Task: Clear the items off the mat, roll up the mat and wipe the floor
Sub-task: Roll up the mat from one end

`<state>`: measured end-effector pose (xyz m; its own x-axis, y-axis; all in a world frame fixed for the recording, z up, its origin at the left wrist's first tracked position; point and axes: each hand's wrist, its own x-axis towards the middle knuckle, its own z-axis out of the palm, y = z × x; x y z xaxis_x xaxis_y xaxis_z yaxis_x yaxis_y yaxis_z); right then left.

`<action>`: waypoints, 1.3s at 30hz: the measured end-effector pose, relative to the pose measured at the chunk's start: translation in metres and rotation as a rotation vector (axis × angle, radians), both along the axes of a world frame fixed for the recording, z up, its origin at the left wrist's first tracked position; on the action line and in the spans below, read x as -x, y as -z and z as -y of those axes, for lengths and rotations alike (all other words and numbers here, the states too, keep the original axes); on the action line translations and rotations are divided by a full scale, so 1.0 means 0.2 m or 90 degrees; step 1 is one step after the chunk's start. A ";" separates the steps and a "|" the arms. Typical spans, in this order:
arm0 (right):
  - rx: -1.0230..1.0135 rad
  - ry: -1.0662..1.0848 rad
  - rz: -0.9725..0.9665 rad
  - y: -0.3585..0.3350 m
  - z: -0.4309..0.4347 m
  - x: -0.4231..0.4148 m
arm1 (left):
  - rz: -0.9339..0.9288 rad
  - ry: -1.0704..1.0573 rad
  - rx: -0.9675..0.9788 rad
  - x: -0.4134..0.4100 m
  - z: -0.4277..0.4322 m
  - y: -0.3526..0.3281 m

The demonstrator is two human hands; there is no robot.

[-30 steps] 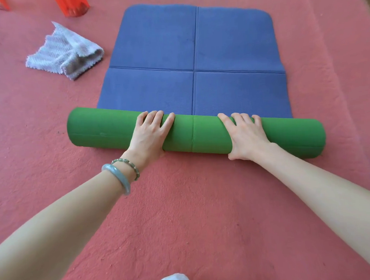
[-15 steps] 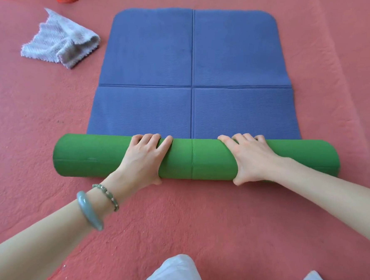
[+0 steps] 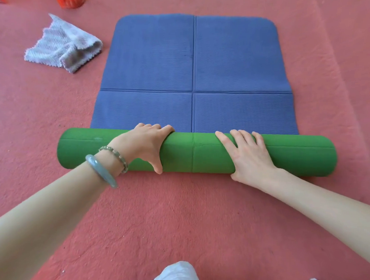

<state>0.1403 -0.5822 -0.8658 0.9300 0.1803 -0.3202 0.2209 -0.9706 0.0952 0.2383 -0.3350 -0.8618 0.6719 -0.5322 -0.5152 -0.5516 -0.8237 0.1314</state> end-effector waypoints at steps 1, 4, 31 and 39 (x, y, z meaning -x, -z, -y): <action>-0.002 -0.005 -0.003 0.00 0.01 -0.02 | 0.052 0.011 0.008 0.02 -0.01 0.01; -0.015 -0.008 -0.043 -0.02 0.03 -0.12 | 0.301 0.059 0.060 0.14 -0.03 0.09; 0.040 0.015 -0.063 -0.09 0.02 -0.28 | 0.171 -0.024 0.020 -0.03 0.08 0.00; 0.003 -0.036 -0.224 -0.13 -0.01 -0.08 | -0.016 0.000 -0.004 0.18 0.02 -0.03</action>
